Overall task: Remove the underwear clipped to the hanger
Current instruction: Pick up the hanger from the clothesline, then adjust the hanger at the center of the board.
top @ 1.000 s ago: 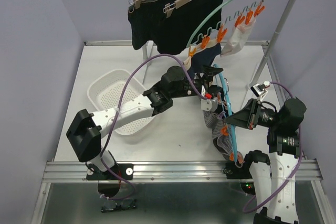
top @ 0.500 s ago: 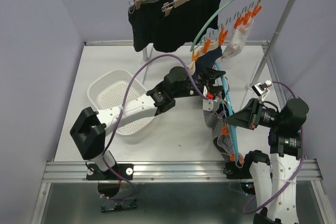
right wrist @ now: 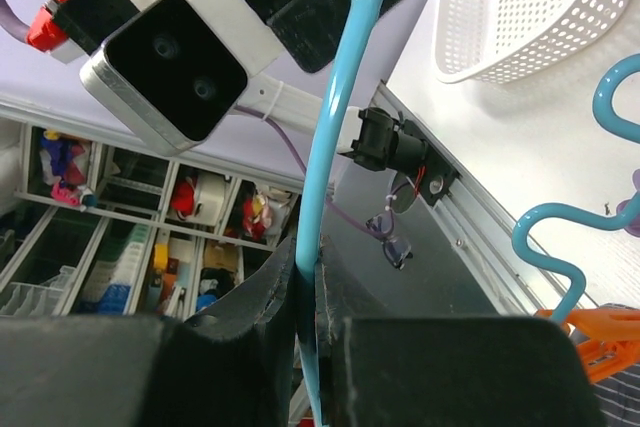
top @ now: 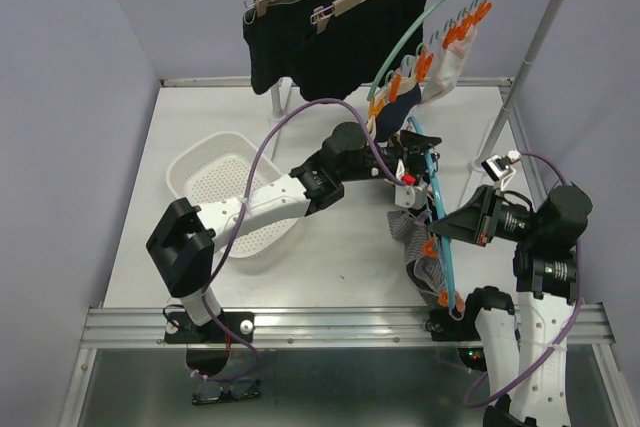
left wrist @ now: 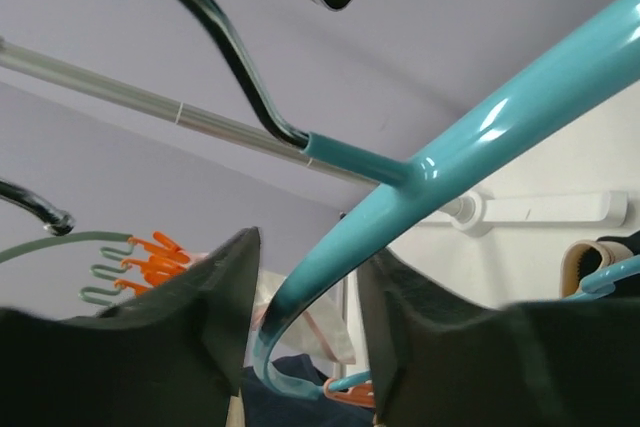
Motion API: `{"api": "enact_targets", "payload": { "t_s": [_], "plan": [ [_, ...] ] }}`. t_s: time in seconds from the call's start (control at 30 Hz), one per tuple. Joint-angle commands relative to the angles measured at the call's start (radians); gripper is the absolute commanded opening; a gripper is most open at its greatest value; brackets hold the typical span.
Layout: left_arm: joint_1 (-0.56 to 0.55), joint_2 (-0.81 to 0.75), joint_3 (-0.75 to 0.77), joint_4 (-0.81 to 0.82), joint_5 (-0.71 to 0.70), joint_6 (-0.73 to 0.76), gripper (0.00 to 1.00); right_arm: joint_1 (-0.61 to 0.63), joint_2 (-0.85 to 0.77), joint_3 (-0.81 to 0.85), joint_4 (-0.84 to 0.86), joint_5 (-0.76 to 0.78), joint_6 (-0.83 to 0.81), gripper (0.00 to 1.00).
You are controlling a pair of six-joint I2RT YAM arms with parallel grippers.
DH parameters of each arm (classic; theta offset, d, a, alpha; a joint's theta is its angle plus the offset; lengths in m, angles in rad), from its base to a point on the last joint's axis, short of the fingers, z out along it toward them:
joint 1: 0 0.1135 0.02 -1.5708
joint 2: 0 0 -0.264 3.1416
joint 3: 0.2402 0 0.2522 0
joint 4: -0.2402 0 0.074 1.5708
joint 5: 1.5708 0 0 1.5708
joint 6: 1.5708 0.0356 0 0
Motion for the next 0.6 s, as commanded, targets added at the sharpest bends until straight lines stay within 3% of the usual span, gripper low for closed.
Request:
{"api": "enact_targets", "payload": {
  "t_s": [0.0,0.17,0.2,0.33,0.37,0.4,0.43,0.57],
  "plan": [
    [-0.007,-0.008,0.056,0.062,0.02,0.001,0.41,-0.004,-0.001,0.077,0.035,-0.087,-0.013,0.01],
    [-0.008,-0.036,0.023,0.077,-0.019,0.013,0.0,-0.004,-0.001,0.079,0.034,-0.086,-0.014,0.01],
    [-0.008,-0.045,0.007,0.08,-0.032,0.016,0.0,-0.004,0.002,0.079,0.032,-0.086,-0.014,0.03],
    [-0.008,-0.094,-0.042,0.083,-0.054,0.021,0.0,-0.004,0.019,0.095,0.032,-0.069,-0.019,0.39],
    [-0.008,-0.117,-0.053,0.085,-0.06,0.021,0.0,-0.004,0.027,0.105,0.032,-0.066,-0.023,0.54],
    [-0.01,-0.13,-0.073,0.085,-0.068,0.019,0.0,-0.004,0.033,0.114,0.032,-0.061,-0.04,0.61],
    [-0.012,-0.153,-0.084,0.086,-0.087,0.021,0.0,-0.003,0.05,0.137,0.032,-0.057,-0.046,0.74],
    [-0.015,-0.221,-0.145,0.089,-0.144,0.032,0.0,-0.004,0.084,0.192,0.031,-0.047,-0.084,1.0]
  ]
}}
